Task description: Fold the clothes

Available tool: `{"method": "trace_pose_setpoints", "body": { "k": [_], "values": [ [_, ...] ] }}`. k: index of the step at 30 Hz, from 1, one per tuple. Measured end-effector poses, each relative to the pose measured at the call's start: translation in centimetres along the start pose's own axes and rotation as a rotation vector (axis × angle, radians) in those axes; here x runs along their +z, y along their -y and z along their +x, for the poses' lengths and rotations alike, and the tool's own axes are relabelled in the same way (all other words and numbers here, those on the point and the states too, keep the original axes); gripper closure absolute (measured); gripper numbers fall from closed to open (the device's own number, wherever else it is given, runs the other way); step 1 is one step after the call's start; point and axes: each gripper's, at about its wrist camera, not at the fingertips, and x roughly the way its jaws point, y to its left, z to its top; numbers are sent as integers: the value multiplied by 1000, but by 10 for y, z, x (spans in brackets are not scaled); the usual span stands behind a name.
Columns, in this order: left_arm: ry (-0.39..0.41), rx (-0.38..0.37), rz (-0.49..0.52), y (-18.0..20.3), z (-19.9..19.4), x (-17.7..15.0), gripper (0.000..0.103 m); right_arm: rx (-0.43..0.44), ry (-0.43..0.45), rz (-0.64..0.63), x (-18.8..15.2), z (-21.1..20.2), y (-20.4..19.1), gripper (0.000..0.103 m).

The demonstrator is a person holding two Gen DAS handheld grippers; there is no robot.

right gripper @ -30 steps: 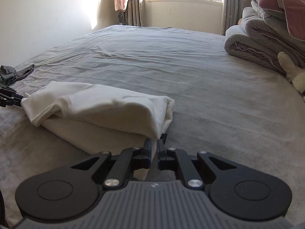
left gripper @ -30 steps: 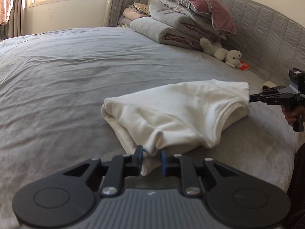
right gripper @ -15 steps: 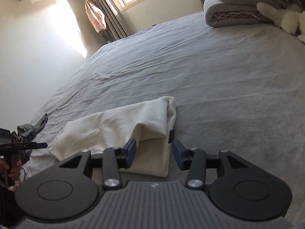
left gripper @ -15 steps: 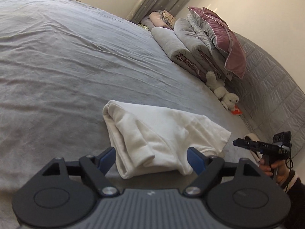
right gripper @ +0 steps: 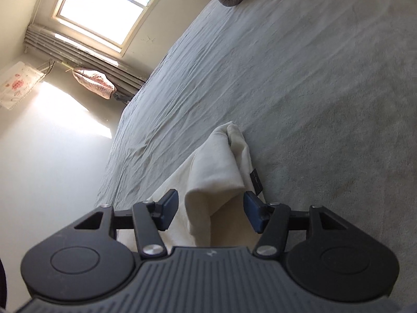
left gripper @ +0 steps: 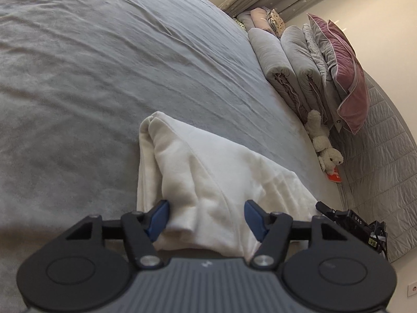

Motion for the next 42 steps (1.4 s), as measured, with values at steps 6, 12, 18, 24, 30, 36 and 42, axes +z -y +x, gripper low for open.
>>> {"method": "trace_pose_setpoints", "body": {
  "k": [6,12,18,24,30,36,42],
  "values": [
    [54,-16,4,4,-5,1,88,19,60,103,1,0,7,70],
    [130,-25,41,4,-24,7,89,-63,114,-123,-11,-16,-27,89],
    [22,95,109,-9,0,3,87,-267,9,-412,-37,0,-38,90],
    [45,56,135,-7,-10,3,56,-251,-10,-465,-39,-7,-36,71],
    [143,56,84,-13,-23,15,45,-196,54,-377,-19,-8,-33,58],
    [179,85,44,-18,-9,25,49,-129,95,-333,-7,6,-33,59],
    [191,62,13,-21,8,30,66,-133,80,-345,-4,31,-34,59]
  ]
}}
